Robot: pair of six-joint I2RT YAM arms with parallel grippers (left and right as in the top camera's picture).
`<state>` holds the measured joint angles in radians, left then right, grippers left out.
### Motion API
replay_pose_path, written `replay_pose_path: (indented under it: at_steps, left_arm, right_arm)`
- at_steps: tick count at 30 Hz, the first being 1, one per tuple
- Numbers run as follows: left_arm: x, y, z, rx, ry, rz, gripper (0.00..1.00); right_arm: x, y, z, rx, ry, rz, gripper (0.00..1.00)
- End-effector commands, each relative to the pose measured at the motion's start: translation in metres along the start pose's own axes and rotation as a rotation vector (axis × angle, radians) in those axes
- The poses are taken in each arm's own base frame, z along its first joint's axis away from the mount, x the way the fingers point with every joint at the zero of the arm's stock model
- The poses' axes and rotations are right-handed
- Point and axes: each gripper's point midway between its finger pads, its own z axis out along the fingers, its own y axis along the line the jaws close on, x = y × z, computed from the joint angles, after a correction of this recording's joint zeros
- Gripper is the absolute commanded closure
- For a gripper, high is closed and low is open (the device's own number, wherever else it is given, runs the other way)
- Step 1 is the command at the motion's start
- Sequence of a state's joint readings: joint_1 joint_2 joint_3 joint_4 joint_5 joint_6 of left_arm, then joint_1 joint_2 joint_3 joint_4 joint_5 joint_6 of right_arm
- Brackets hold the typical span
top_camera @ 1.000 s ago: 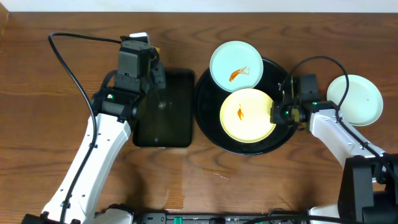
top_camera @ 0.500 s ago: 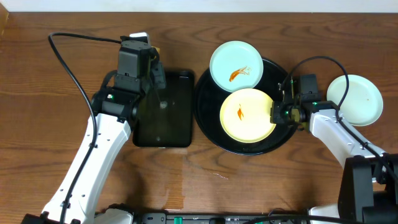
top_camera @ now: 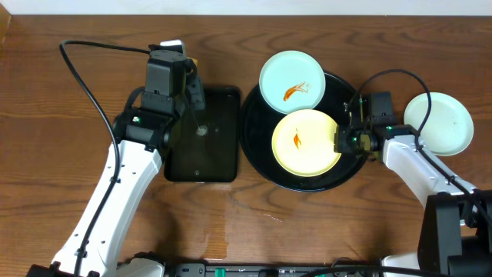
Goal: Clean dirty plates on tray and stack at the side
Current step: 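Dip the sponge in the water tray with the left gripper, then scrub the yellow plate with the sponge while the right gripper holds it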
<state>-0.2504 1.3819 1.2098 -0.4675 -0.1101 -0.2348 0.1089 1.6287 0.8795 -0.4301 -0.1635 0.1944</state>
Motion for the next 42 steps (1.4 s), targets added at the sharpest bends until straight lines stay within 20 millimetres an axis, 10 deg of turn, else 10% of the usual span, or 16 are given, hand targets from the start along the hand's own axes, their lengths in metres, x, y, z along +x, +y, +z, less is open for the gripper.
replay_pose_path:
  at_steps: [1, 15, 28, 35, 42]
  left_arm:
    - [0.002, -0.003, -0.006, 0.032, 0.01, 0.011, 0.92]
    - [0.133, -0.023, 0.053, 0.106, 0.576, -0.12, 0.93]
    - [0.095, -0.062, 0.045, 0.225, 0.502, -0.073, 0.93]
    - [0.09, -0.13, 0.041, 0.375, 0.394, 0.077, 0.93]
    - [0.133, -0.202, 0.051, 0.488, 0.409, 0.201, 0.93]
  right_arm:
    - [0.003, 0.003, 0.0, -0.001, 0.004, 0.005, 0.99]
    - [0.003, 0.003, 0.0, -0.001, 0.005, 0.005, 0.99]
    - [0.004, 0.003, 0.0, 0.0, 0.008, 0.006, 0.99]
    - [0.004, 0.002, 0.0, 0.0, 0.008, 0.006, 0.99]
    - [0.005, 0.002, 0.0, 0.001, 0.012, 0.006, 0.99]
